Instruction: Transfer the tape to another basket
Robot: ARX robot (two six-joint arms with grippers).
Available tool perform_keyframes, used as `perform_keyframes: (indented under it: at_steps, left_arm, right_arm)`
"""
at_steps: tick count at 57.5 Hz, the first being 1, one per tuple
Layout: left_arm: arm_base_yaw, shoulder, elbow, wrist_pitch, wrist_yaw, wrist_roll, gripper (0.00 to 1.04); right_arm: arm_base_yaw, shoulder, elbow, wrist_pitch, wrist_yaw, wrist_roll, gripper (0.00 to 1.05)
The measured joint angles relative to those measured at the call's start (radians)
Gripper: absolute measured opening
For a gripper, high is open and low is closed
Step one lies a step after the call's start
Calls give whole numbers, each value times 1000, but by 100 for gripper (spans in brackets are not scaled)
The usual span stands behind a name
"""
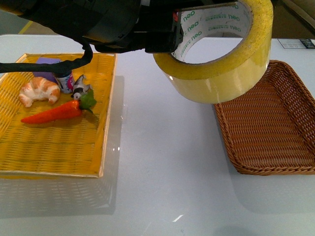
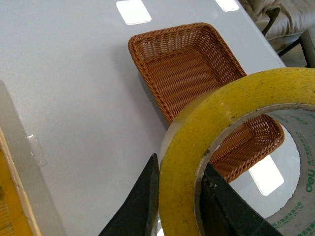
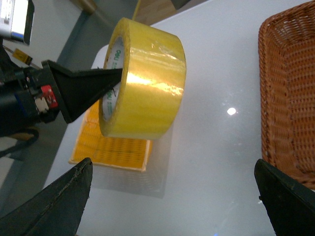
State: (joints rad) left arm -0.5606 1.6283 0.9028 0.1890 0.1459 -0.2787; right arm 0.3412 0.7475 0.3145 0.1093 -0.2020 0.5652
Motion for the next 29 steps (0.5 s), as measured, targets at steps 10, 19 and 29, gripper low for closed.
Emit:
perform_keyframes:
  at_steps: [10, 19, 29]
  left_arm:
    - [-2, 0, 8, -12, 2, 3, 16]
    - [-8, 0, 12, -18, 3, 4, 16]
    - [-11, 0, 12, -22, 4, 4, 16]
  right_arm:
    - [-3, 127, 0, 173, -66, 50, 96]
    - [-3, 246, 2, 274, -93, 60, 96]
    - [-4, 367, 10, 367, -97, 74, 96]
